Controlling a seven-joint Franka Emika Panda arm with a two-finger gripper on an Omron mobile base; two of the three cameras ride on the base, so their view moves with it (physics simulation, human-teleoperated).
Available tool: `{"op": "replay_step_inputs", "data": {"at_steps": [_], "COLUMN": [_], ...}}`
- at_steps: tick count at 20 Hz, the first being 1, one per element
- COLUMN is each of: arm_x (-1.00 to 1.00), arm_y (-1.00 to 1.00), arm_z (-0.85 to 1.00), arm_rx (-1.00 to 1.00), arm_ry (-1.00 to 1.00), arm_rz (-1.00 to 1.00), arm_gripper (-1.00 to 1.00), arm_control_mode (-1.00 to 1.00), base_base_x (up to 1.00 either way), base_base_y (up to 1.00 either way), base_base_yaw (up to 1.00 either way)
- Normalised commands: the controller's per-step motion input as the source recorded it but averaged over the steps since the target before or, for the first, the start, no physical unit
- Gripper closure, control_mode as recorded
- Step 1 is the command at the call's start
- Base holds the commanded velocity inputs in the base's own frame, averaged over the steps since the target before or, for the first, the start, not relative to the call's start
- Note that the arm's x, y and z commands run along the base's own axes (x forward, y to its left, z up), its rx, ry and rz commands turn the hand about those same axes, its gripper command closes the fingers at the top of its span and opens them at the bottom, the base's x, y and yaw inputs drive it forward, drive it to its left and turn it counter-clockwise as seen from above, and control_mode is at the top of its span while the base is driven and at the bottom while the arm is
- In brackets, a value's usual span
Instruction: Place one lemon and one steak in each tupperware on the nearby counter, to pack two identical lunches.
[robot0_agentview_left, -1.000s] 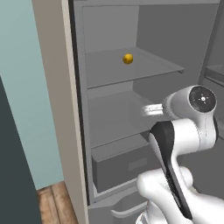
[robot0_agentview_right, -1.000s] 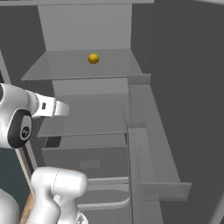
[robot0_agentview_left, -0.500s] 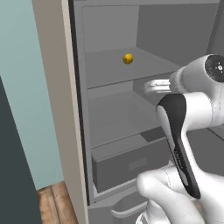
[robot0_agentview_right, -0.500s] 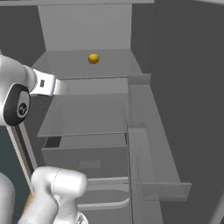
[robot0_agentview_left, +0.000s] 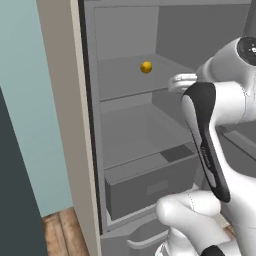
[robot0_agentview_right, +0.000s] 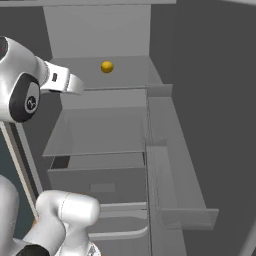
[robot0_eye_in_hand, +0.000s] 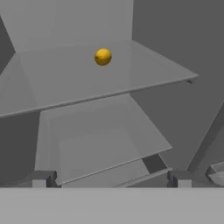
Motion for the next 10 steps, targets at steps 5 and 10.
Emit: {"op": "replay_step_inputs", "data": {"at_steps": [5,10], "arm_x": [0.61,0.6], "arm_y": [-0.11,-0.18], "arm_z": [-0.06,-0.05], "arm_rx": [0.02,0.04], "arm_ry": [-0.06,0.0], "arm_rz": [0.03,0.05], "arm_gripper": [-1.0,-1.0], "arm_control_mode": [-1.0,-1.0], "base_base_x": [0.0,0.0], "base_base_y": [0.0,0.0], "base_base_yaw": [0.0,0.0]}}
